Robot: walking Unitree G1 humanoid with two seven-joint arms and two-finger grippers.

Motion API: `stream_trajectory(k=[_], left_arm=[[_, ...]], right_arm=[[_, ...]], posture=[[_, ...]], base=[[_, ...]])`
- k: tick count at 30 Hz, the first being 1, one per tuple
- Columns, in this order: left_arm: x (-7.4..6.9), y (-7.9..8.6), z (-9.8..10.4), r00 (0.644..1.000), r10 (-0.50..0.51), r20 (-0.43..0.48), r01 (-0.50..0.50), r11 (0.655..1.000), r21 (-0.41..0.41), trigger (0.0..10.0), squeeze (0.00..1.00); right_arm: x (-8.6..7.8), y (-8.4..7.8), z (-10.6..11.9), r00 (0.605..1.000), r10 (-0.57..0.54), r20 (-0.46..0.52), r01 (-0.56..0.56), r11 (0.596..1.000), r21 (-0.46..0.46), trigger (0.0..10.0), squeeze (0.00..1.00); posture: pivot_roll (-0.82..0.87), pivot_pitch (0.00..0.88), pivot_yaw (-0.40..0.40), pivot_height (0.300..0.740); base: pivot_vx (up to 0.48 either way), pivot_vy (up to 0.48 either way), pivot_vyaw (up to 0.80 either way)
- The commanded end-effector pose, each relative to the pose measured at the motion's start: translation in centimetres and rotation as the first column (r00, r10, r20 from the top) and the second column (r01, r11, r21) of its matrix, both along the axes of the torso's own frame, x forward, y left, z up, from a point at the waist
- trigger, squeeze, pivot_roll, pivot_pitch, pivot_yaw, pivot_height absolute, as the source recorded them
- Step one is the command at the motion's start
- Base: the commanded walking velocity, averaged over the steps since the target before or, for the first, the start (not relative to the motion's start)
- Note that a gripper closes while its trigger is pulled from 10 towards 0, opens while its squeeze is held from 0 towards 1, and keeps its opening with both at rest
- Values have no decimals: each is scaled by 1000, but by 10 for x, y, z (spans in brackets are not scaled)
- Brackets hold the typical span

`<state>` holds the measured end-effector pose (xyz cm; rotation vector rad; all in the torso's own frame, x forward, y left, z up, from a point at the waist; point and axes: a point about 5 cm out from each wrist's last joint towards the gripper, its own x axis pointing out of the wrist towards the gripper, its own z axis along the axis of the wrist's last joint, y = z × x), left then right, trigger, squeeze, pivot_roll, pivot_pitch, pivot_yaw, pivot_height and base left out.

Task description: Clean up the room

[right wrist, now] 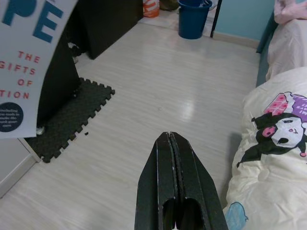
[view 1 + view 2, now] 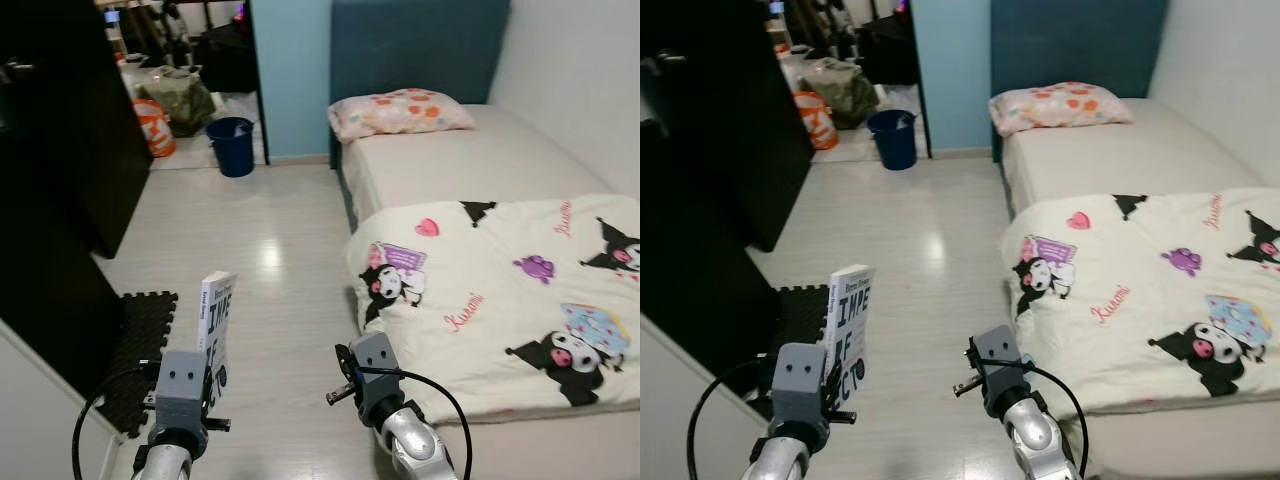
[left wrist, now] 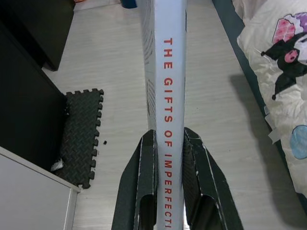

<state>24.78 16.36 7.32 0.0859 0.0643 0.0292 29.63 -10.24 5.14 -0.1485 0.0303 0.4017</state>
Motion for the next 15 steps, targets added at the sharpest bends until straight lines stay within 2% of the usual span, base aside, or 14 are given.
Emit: stream_trajectory(k=[1,5,9,15], left_arm=[[5,-2,6,999,7,31,-7,1000,-5,10000,0],[7,-2,7,999,5,44,-5,1000,-14,10000,0],[10,-5,9,998,-22,63,25,999,-38,10000,0],[12,-7,13,996,-36,84,41,998,-51,10000,0]], right_arm=[[-3,0,-3,1000,2,-12,-1,1000,9,10000,0],[-3,-2,-2,1000,-16,-6,16,1000,20,10000,0],[1,-6,-1,998,-58,-15,59,997,46,10000,0],[1,-8,-1,998,-58,-15,58,998,37,10000,0]], posture=[[19,130,9,740],[15,129,10,740],[11,126,10,740],[7,125,12,740]], base=[[0,0,800],[0,0,800],[0,0,0],[325,0,0]])
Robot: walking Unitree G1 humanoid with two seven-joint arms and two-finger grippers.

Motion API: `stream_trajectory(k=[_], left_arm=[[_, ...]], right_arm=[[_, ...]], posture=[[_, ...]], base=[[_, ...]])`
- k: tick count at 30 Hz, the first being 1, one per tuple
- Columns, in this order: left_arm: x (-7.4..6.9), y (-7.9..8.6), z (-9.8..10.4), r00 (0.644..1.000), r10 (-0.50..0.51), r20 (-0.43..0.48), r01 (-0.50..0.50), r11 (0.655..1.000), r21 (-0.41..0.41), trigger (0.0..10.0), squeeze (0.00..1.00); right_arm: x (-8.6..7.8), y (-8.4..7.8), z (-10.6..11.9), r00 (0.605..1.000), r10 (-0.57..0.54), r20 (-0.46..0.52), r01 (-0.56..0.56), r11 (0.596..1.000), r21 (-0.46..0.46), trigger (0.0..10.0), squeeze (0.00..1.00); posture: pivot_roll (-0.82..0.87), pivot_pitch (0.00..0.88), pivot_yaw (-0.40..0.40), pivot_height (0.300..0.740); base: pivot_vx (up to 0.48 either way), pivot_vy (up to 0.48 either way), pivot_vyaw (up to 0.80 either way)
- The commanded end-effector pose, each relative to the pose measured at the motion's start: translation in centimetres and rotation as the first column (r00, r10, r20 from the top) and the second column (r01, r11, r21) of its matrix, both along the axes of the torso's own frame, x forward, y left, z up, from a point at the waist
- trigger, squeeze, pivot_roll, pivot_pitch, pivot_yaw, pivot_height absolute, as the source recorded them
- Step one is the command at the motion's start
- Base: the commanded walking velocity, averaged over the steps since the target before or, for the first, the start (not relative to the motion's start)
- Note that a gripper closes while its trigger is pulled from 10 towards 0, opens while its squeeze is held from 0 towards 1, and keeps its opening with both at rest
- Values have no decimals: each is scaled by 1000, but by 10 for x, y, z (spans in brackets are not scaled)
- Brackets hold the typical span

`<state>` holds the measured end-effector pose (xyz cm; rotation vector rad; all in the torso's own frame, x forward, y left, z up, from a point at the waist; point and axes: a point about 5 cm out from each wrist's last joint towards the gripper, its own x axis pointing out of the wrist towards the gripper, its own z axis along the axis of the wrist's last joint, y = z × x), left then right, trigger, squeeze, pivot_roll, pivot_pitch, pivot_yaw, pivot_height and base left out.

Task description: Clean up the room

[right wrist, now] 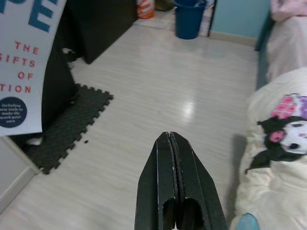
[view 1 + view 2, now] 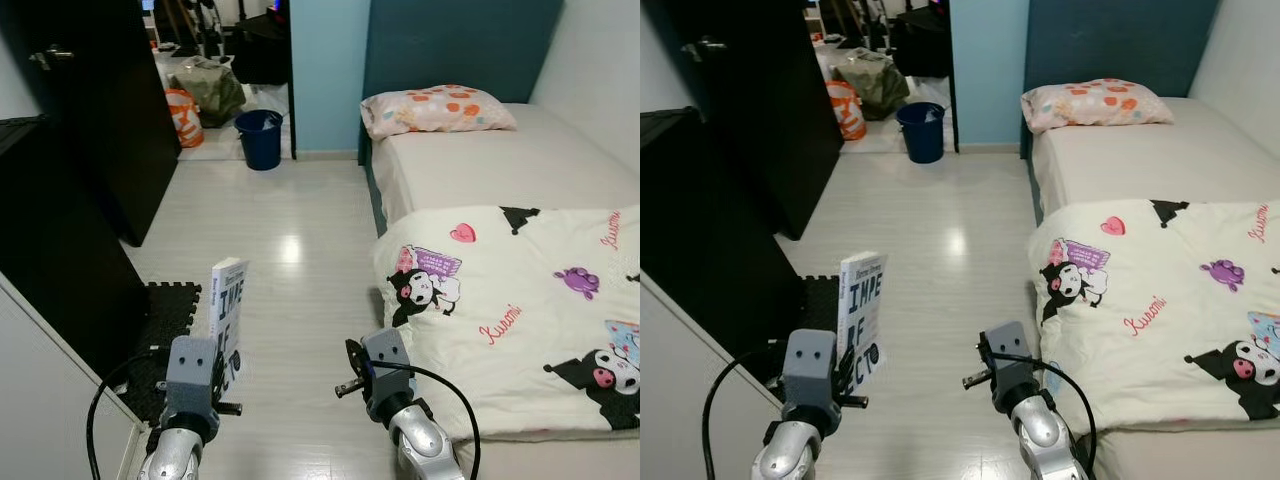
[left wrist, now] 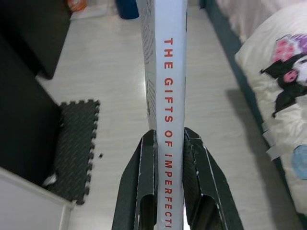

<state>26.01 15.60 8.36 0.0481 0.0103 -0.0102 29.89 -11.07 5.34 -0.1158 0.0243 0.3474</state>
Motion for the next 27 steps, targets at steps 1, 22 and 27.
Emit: stream_trajectory(k=[1,22,27], left_arm=[[0,1,3,1000,1,30,-1,1000,-16,10000,0],[0,3,4,999,6,43,-5,1000,-25,10000,0],[1,2,4,999,-7,42,8,1000,-21,10000,0]], right_arm=[[-2,0,-4,1000,-4,-18,4,1000,5,10000,0],[-3,0,-5,1000,-1,-18,1,1000,5,10000,0],[-3,1,-5,1000,-4,-19,4,1000,8,10000,0]], posture=[[4,122,11,740],[8,108,7,740],[8,110,8,740]], base=[[386,0,0],[382,0,0],[383,0,0]])
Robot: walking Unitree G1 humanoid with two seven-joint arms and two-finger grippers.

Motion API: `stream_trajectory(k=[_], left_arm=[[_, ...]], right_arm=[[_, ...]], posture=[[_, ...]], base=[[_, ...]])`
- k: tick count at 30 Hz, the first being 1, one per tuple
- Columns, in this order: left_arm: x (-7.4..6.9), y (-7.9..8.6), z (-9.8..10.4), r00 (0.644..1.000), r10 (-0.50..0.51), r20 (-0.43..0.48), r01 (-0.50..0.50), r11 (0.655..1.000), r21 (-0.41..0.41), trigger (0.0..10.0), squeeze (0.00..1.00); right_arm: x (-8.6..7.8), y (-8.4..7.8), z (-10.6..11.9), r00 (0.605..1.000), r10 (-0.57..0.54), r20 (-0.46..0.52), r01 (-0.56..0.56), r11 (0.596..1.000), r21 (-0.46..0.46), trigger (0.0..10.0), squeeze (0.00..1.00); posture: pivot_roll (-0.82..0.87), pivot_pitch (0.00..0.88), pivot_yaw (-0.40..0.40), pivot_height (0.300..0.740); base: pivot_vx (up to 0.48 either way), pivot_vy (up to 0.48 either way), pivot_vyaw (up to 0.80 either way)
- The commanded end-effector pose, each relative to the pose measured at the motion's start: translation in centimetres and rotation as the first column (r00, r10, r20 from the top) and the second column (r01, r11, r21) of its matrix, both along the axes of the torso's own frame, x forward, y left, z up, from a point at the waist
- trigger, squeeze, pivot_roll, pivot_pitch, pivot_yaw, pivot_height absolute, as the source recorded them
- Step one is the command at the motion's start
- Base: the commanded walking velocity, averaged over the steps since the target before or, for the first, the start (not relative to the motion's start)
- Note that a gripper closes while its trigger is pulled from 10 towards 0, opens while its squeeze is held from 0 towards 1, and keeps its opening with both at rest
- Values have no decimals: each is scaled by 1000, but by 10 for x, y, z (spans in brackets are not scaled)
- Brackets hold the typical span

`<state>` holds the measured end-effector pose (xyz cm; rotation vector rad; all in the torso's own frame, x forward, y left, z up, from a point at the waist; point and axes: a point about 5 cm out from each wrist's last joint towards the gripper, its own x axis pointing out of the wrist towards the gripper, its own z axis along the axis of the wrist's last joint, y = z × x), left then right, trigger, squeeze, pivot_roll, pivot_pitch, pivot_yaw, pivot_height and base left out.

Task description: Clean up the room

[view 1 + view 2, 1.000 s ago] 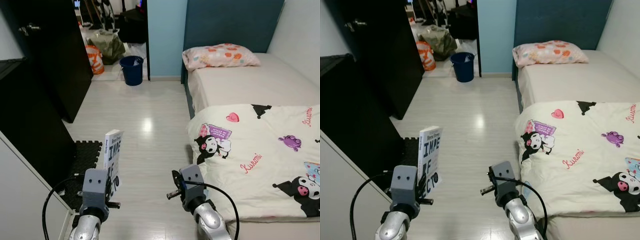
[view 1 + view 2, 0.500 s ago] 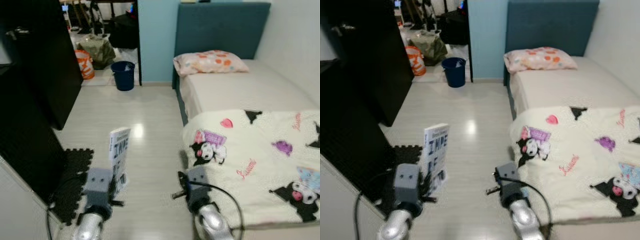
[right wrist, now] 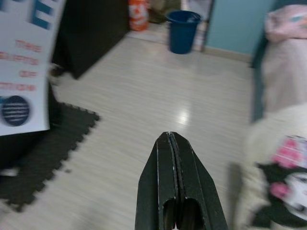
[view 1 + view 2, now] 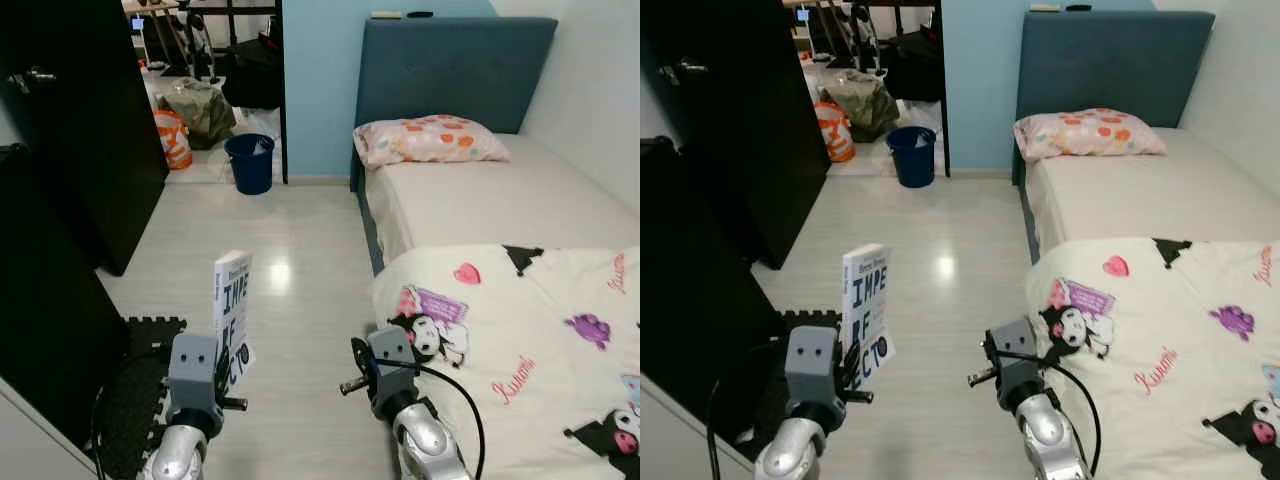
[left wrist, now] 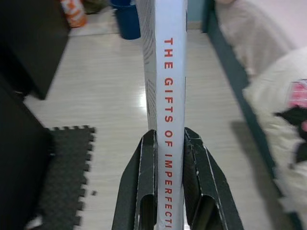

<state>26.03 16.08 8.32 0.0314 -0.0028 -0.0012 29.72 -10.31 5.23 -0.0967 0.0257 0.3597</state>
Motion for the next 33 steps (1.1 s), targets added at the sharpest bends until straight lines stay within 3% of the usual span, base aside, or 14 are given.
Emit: stream_trajectory(k=[1,33], left_arm=[[1,-2,4,999,-16,29,16,1000,-4,10000,0],[7,-3,2,1000,-10,22,10,1000,-14,10000,0]], right_arm=[[-1,-7,-4,1000,-15,-13,15,1000,-11,10000,0],[1,-8,-3,999,-32,-14,32,999,-10,10000,0]], posture=[[8,110,8,740],[3,111,9,740]], base=[[382,0,0],[391,0,0]])
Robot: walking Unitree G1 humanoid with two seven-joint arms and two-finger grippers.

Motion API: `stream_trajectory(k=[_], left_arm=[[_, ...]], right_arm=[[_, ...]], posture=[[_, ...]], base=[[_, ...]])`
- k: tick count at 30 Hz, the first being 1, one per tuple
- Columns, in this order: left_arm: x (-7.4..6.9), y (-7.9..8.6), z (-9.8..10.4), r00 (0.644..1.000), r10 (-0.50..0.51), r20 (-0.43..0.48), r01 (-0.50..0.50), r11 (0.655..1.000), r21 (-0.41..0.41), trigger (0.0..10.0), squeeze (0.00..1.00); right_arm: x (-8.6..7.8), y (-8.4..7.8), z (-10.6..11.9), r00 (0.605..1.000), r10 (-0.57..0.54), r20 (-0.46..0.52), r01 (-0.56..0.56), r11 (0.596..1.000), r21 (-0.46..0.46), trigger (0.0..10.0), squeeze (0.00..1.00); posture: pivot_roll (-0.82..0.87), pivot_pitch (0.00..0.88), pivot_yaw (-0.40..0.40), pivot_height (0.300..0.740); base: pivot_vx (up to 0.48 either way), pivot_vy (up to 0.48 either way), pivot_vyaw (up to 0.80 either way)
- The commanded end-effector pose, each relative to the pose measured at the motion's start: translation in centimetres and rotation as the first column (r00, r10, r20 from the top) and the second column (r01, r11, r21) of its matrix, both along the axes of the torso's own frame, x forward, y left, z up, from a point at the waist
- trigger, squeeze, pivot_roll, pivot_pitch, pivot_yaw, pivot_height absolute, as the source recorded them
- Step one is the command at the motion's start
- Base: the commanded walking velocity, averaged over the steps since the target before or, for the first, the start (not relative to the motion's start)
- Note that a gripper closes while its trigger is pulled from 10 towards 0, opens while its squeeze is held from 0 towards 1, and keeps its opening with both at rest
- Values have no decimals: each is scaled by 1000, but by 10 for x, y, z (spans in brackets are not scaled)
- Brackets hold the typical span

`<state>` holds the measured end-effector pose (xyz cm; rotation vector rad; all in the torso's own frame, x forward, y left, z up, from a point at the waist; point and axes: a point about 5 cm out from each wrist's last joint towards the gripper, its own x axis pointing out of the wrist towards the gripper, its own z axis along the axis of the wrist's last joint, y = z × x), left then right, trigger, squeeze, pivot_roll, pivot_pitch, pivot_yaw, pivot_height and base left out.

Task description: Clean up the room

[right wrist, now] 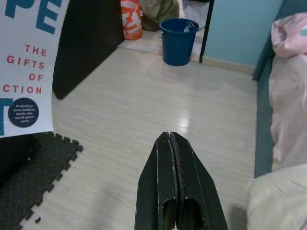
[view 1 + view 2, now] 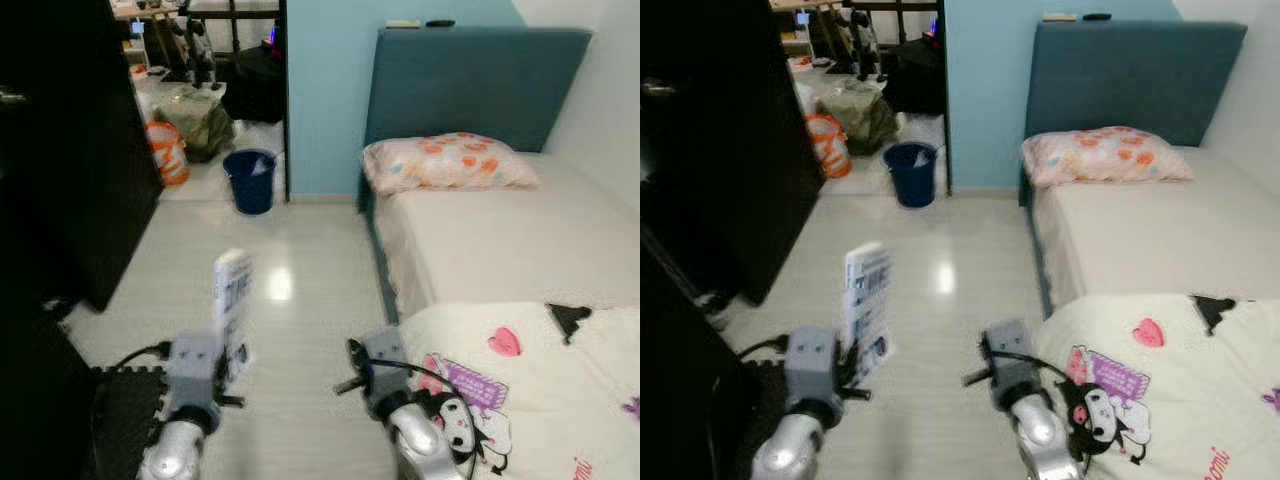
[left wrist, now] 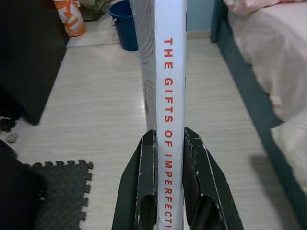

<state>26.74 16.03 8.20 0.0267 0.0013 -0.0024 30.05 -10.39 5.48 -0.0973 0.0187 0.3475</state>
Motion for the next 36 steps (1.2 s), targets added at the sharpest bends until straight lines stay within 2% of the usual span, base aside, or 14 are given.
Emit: stream_trajectory(k=[1,36], left_arm=[[1,-3,3,1000,-8,26,9,1000,-10,10000,0],[3,-4,2,999,-12,30,13,1000,-15,10000,0]], right_arm=[[-2,-7,-5,1000,-21,-21,20,1000,-11,10000,0],[-2,-7,-6,1000,-18,-24,18,1000,-17,10000,0]], posture=[[2,110,9,740],[-6,97,7,740]], base=[[394,0,0],[397,0,0]])
